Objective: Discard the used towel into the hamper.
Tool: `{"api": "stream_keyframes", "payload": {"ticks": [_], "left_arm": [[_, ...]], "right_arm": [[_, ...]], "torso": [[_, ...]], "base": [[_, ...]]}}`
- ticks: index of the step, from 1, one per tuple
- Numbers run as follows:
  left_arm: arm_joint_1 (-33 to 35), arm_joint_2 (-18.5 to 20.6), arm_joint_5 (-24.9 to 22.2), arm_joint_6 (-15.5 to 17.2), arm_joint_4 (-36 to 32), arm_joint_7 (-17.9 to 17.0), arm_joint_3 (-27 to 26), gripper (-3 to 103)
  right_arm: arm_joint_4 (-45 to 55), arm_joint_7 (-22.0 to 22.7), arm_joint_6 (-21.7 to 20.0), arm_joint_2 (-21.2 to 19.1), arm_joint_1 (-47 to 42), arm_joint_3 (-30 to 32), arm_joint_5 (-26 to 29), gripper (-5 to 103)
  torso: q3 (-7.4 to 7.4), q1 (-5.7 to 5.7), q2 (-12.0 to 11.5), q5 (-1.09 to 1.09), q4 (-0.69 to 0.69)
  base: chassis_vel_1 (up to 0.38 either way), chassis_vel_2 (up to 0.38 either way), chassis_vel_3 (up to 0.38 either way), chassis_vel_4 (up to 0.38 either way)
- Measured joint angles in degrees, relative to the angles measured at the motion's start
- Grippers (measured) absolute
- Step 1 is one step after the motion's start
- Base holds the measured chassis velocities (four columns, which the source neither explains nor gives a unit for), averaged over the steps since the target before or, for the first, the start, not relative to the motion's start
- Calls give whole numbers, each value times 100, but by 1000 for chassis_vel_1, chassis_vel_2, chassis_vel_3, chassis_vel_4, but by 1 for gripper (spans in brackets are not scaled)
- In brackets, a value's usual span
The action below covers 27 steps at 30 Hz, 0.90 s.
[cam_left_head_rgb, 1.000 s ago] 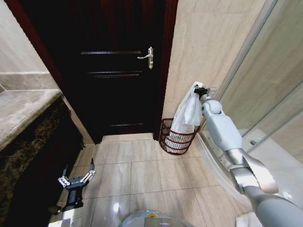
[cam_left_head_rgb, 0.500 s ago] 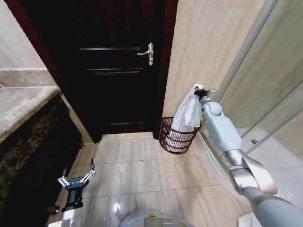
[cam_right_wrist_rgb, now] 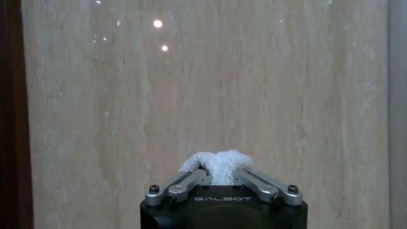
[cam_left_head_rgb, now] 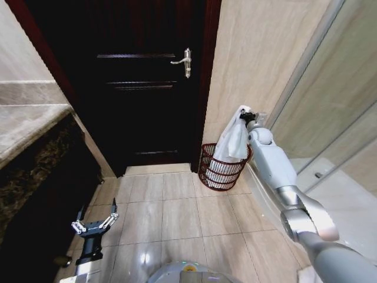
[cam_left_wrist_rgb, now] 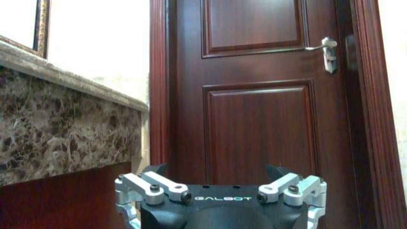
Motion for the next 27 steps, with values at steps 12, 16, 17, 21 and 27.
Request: {"api": "stream_keyframes", "payload": {"ticks": [12, 16, 17, 21, 27], "left_arm": [[-87, 36, 2, 69, 9, 49, -4, 100], [-105, 46, 18, 90, 7, 75, 22, 100], [-105, 46, 18, 90, 7, 75, 22, 100], [-103, 59, 22, 93, 6, 82, 30, 100], [-78, 97, 12, 90, 6, 82, 25, 100]], "right_arm": [[-56, -52, 24, 26, -144, 147, -122, 4], [-92, -64, 39, 30, -144, 147, -152, 4], [-92, -64, 39, 30, -144, 147, -152, 4], [-110, -67, 55, 53, -152, 152, -191, 4], [-37, -8, 41, 67, -205, 158, -158, 4]], "torso": [[-189, -100, -288, 0, -1], [-249, -129, -379, 0, -1], [-249, -129, -379, 0, -1], [-303, -159, -462, 0, 0], [-410, -210, -622, 1, -1]], "base": [[0, 0, 0, 0], [0, 0, 0, 0], [0, 0, 0, 0], [0, 0, 0, 0], [0, 0, 0, 0]]}}
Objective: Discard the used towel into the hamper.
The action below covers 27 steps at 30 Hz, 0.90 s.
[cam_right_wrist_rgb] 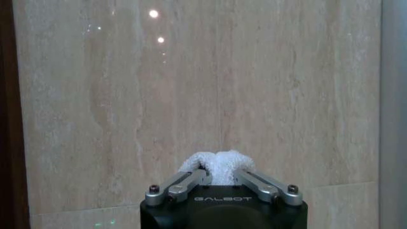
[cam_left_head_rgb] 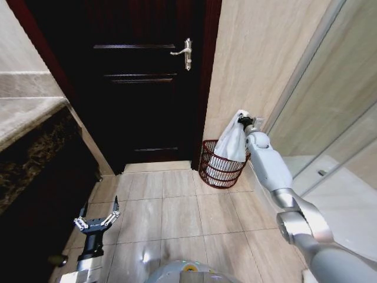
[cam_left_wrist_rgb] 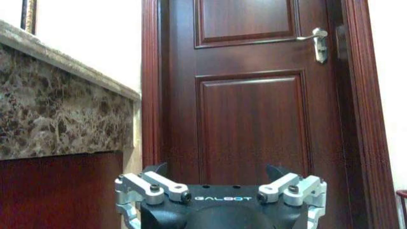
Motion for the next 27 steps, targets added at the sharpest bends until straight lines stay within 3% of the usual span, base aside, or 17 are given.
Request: {"api": "stream_keyframes", "payload": {"ticks": [13, 21, 27], "left_arm": [[6, -4, -28, -99, 21, 4, 1, 100], [-187, 17, -6, -64, 81, -4, 99, 100], [-489, 99, 219, 327, -49, 6, 422, 100]], "right_arm": [[81, 73, -8, -20, 11, 47, 20, 4], [1350, 392, -223, -398, -882, 189, 25, 4], [2278, 799, -433, -467, -1705, 539, -139, 4]], "torso": [[-184, -89, -273, 1, 2], [-204, -100, -303, 1, -1], [-193, -97, -290, 1, 1]], "base": [[0, 0, 0, 0], [0, 0, 0, 0], [0, 0, 0, 0]]}}
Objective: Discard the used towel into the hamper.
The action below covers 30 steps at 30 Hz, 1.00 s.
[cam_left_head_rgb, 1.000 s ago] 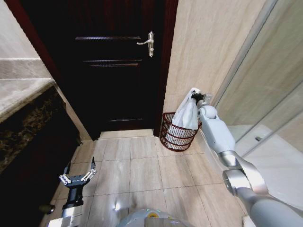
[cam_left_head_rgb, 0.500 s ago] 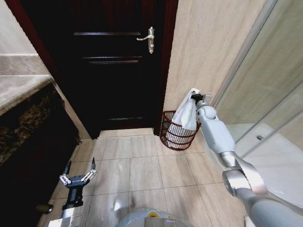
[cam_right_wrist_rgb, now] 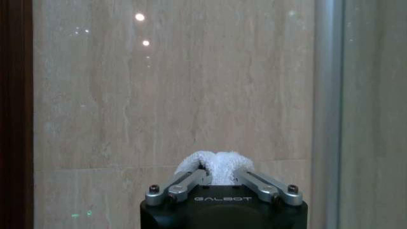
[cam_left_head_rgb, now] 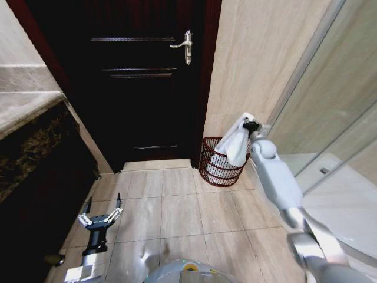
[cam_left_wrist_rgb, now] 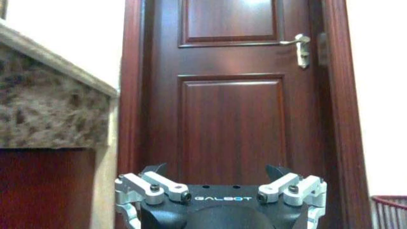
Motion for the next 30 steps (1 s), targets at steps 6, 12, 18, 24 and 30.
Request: {"api": "stream_keyframes", "payload": {"ticks": [6, 12, 18, 24, 30], "left_arm": [[-162, 125, 101, 395, -137, -127, 145, 100], [-330, 373, 210, 1064, -321, -383, 474, 100], [-419, 362, 356, 1491, -454, -548, 779, 100], [-632, 408, 601, 1916, -592, -783, 1045, 100], [-642, 502, 674, 1986, -650, -805, 1113, 100]], "right_arm": [[943, 52, -439, -79, -691, 355, 122, 4], [1981, 69, -623, 0, -1897, 850, 50, 4], [2339, -12, -611, 57, -2392, 1067, -190, 4], [2608, -189, -551, 142, -2836, 1264, -347, 4], [2657, -242, -470, 192, -2951, 1337, -374, 4]], "torso": [[8, 5, 13, -2, 0], [16, 9, 25, 1, -2], [20, 12, 32, 0, 1], [24, 14, 38, 0, -1], [27, 16, 42, 0, 0]], "base": [[0, 0, 0, 0], [0, 0, 0, 0], [0, 0, 0, 0], [0, 0, 0, 0], [0, 0, 0, 0]]}}
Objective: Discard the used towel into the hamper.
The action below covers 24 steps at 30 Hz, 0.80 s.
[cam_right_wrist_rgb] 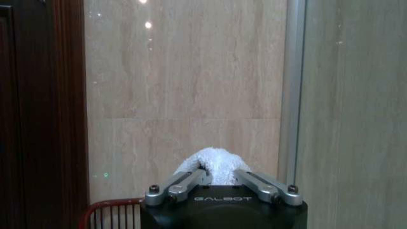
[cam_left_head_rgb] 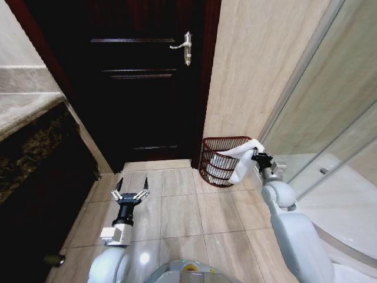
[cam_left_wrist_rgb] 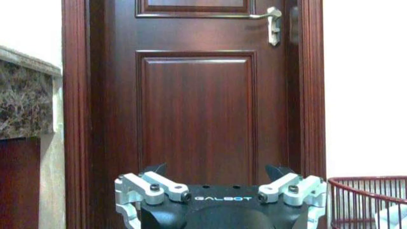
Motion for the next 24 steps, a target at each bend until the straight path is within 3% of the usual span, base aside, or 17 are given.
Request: {"api": "stream_keyframes", "payload": {"ticks": [24], "left_arm": [[167, -12, 202, -159, 51, 18, 175, 100]], "right_arm": [[63, -174, 214, 50, -306, 179, -38, 4]], "torso": [[6, 4, 8, 0, 0]], "base": [[-17, 17, 19, -19]]}}
